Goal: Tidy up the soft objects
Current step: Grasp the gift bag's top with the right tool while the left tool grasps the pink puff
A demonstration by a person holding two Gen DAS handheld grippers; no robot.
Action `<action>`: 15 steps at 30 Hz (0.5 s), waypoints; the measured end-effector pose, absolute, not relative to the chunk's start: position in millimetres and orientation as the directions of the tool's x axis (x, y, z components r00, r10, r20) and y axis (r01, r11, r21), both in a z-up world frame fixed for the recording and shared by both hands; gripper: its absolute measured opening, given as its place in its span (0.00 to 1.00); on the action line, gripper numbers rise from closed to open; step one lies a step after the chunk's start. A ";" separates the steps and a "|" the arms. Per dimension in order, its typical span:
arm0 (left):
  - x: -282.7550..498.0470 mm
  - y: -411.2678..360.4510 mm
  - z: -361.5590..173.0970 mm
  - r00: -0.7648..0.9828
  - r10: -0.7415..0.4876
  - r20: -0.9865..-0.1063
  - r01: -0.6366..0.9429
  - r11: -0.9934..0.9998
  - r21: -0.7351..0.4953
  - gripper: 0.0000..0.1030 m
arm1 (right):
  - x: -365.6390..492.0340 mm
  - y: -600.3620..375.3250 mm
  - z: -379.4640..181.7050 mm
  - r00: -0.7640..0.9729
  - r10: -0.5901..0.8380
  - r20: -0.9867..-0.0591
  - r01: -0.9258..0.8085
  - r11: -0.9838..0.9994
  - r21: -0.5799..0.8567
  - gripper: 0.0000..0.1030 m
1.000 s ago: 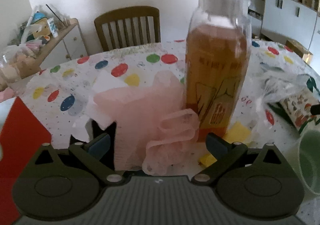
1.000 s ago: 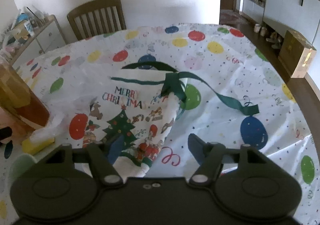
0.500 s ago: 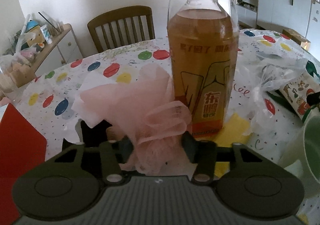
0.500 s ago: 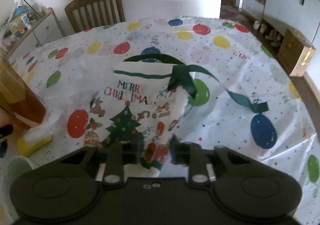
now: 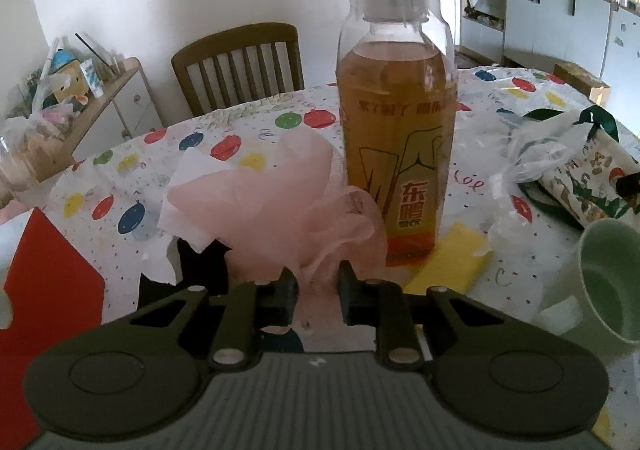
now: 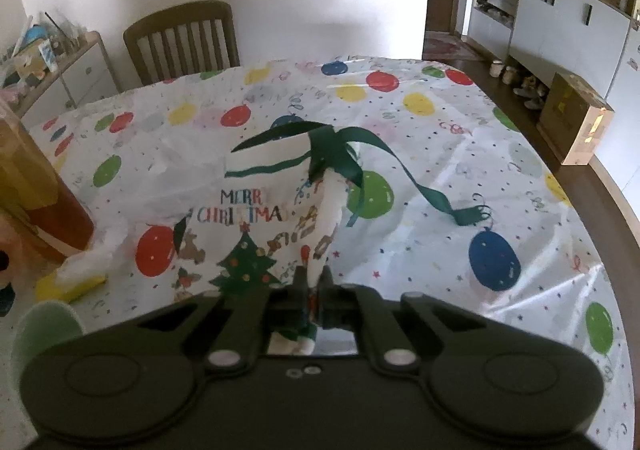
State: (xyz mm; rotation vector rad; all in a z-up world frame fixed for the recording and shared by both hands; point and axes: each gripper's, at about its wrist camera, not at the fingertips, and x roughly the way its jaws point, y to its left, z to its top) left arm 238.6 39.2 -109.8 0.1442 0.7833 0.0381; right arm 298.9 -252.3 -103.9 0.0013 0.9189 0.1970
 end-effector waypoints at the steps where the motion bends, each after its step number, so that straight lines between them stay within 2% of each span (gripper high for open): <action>1: 236.9 39.9 -108.3 0.711 0.081 -0.699 0.023 0.990 0.138 0.16 | 295.7 -254.4 -101.7 0.592 0.171 -0.787 -0.165 0.982 0.089 0.03; 11: 214.0 43.3 -90.1 0.723 0.028 -0.690 0.030 0.997 0.071 0.11 | 254.1 -283.2 -74.0 0.614 0.203 -0.763 -0.129 0.979 0.156 0.02; 15: 200.0 44.4 -83.2 0.731 0.016 -0.682 0.034 0.998 0.059 0.04 | 235.2 -294.5 -66.3 0.623 0.208 -0.754 -0.109 0.978 0.180 0.02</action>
